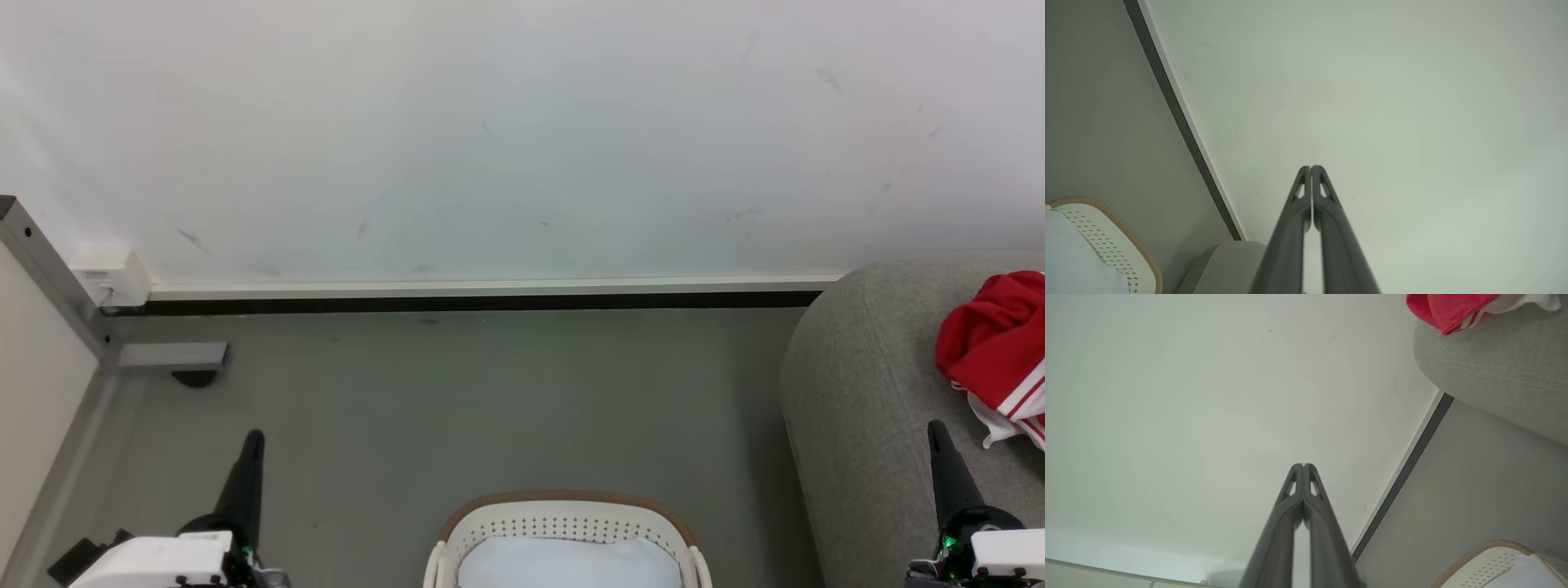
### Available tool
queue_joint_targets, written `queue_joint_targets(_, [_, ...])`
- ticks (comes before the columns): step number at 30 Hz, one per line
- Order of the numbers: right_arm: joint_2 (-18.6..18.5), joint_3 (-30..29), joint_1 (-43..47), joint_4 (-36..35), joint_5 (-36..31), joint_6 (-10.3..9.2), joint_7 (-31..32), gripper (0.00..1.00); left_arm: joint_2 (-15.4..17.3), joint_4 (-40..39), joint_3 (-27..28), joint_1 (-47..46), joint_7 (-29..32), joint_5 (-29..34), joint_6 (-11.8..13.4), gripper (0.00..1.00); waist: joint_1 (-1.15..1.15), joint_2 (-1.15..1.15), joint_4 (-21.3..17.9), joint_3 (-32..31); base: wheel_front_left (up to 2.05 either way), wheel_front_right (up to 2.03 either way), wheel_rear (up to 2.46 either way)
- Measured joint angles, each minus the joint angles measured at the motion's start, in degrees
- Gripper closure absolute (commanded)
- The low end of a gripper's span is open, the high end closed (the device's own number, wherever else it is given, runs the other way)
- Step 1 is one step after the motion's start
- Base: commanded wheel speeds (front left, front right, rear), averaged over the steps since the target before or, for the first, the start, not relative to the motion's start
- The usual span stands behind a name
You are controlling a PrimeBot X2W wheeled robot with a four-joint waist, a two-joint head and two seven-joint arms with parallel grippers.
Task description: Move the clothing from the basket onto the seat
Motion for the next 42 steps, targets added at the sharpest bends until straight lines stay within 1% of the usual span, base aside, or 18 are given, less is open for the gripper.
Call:
queue_joint_targets(21, [-2.9, 2.05, -0.29, -0.87, 10.87, 0.0, -0.81, 1.0, -0.14, -0.49, 0.78, -0.55, 2.18, -7.56, 0.51, 1.0, 0.0, 0.0, 0.65, -0.14, 0.0, 0.0, 0.0])
queue_joint_targets(42, [-4.1, 3.67, -0.35, -1.37, 12.63, 0.0, -2.3, 1.0, -0.16, -0.53, 0.8, -0.58, 2.18, -7.59, 0.52, 1.0, 0.0, 0.0, 0.65, -0.12, 0.0, 0.0, 0.0])
